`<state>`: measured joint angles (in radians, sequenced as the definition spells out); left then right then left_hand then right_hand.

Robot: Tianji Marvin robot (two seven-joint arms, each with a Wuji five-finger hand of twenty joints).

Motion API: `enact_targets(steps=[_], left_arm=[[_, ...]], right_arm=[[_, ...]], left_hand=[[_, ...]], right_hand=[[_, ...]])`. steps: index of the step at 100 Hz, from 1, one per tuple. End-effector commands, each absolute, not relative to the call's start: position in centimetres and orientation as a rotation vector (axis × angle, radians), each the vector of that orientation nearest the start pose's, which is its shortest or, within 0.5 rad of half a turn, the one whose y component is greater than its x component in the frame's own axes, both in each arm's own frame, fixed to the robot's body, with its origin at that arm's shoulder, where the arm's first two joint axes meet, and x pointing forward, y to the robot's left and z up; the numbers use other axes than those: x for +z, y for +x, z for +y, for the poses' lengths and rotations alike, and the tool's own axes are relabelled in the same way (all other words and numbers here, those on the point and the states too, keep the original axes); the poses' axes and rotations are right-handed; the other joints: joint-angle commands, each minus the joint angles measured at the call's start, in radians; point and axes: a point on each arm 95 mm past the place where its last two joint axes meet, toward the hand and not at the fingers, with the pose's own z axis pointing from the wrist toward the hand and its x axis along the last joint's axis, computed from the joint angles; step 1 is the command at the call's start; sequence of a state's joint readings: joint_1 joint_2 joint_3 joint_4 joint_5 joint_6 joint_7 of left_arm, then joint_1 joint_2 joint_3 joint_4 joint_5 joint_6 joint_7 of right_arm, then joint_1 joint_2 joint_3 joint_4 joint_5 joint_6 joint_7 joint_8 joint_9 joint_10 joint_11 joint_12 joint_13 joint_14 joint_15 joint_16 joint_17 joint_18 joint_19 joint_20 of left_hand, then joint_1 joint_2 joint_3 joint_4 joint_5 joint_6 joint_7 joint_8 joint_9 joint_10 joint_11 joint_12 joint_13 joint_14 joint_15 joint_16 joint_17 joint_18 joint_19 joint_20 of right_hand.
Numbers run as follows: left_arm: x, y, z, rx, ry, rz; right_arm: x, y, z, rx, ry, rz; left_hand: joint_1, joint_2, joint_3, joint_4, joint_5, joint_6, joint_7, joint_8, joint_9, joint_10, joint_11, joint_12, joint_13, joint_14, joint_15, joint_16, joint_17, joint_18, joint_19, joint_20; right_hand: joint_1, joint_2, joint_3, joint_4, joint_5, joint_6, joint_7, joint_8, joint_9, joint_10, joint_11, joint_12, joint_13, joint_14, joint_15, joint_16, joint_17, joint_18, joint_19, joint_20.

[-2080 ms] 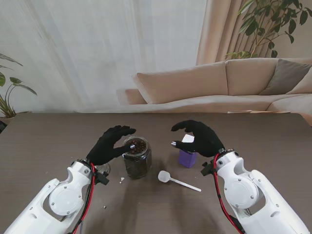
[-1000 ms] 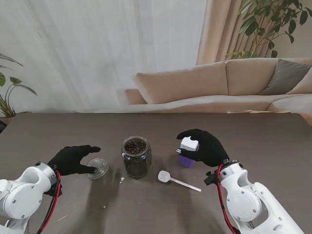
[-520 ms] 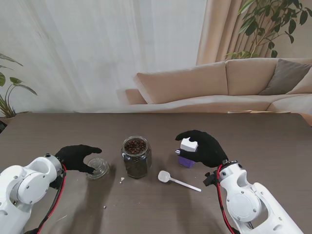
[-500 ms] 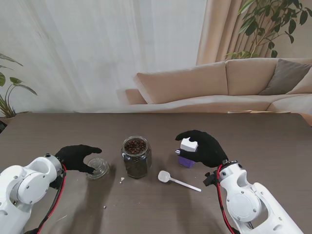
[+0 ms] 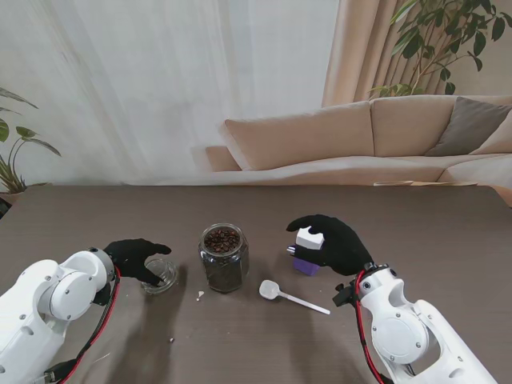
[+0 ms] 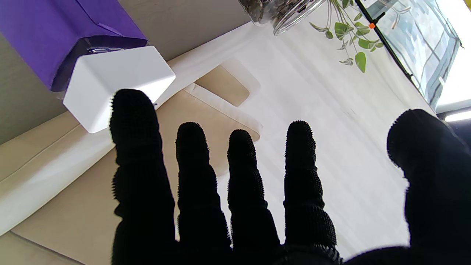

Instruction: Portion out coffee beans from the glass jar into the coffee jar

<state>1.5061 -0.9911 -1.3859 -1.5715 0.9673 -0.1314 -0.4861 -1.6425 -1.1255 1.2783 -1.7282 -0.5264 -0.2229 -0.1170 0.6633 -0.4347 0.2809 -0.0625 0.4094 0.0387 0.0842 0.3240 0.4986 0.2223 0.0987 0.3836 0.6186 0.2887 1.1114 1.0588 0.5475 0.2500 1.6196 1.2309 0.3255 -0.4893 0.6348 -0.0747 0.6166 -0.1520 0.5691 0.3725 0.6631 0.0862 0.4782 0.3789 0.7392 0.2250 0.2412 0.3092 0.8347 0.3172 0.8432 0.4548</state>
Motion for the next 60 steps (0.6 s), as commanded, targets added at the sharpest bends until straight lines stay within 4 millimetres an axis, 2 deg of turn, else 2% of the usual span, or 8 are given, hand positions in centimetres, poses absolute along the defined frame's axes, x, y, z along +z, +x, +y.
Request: enact_targets(steps=[1,44,47,57,60], left_arm=[[-31.8,42.4,9.2,-1.068,-1.406,1.847],[-33.7,42.3,8.8,-1.007,-1.405,1.857],[-33.8,42.3,8.8,-1.003,-1.406,1.857],[-34.3,42.3,8.8,-0.991,-1.41,1.854],[-34.4,42.3,8.8,-0.99,-1.412,1.853]], right_arm=[[-28.0,37.9,1.9,-2.629,-1.78,-1.454],[-28.2,37.8,2.1,-2.607,-1.782,-1.439],[-28.2,37.8,2.1,-2.606,-1.782,-1.438],[-28.2,37.8,2.2,-2.602,-1.782,-1.438],[-28.2,37.8,2.2,-2.6,-1.782,-1.438]], left_hand=[[-0.004,-0.004,-0.02,0.031,-0.04,-0.023,-0.006,0.002,-0.032,0.019,-0.009,-0.003,0.032,-0.005,0.036,0.016,0.023,-0.01,0.086,0.011],[0.023,-0.016,0.012,0.036,-0.089,-0.037,-0.036,-0.013,-0.062,0.03,-0.007,0.006,0.039,-0.023,0.045,0.011,0.025,-0.029,0.091,-0.003],[-0.001,-0.034,0.086,0.027,-0.086,-0.037,-0.036,-0.024,-0.057,0.039,-0.004,0.017,0.043,-0.025,0.053,0.005,0.028,-0.027,0.097,-0.015],[0.015,-0.049,0.117,0.025,-0.074,-0.037,-0.027,-0.022,-0.041,0.039,0.003,0.022,0.056,-0.03,0.061,0.004,0.037,-0.027,0.099,-0.019],[0.0,-0.062,0.173,0.013,-0.071,-0.038,-0.019,-0.017,-0.034,0.041,0.007,0.033,0.062,-0.031,0.066,0.0,0.04,-0.023,0.102,-0.027]], right_hand=[[0.008,-0.007,-0.023,0.015,0.002,-0.014,-0.014,0.012,0.012,0.004,-0.01,0.005,0.007,-0.001,-0.011,0.009,-0.456,0.002,0.008,0.005],[0.009,-0.005,-0.025,0.015,0.001,-0.015,-0.016,0.014,0.012,0.002,-0.011,0.005,0.008,0.0,-0.01,0.01,-0.454,0.001,0.012,0.012],[0.009,-0.006,-0.025,0.015,0.002,-0.014,-0.015,0.014,0.013,0.003,-0.011,0.005,0.008,-0.001,-0.01,0.01,-0.455,0.002,0.012,0.012],[0.008,-0.006,-0.026,0.015,0.002,-0.015,-0.016,0.015,0.012,0.002,-0.011,0.005,0.008,0.0,-0.01,0.01,-0.455,0.001,0.013,0.013],[0.009,-0.006,-0.025,0.015,0.001,-0.015,-0.016,0.015,0.013,0.002,-0.011,0.005,0.008,0.0,-0.011,0.01,-0.455,0.001,0.013,0.014]])
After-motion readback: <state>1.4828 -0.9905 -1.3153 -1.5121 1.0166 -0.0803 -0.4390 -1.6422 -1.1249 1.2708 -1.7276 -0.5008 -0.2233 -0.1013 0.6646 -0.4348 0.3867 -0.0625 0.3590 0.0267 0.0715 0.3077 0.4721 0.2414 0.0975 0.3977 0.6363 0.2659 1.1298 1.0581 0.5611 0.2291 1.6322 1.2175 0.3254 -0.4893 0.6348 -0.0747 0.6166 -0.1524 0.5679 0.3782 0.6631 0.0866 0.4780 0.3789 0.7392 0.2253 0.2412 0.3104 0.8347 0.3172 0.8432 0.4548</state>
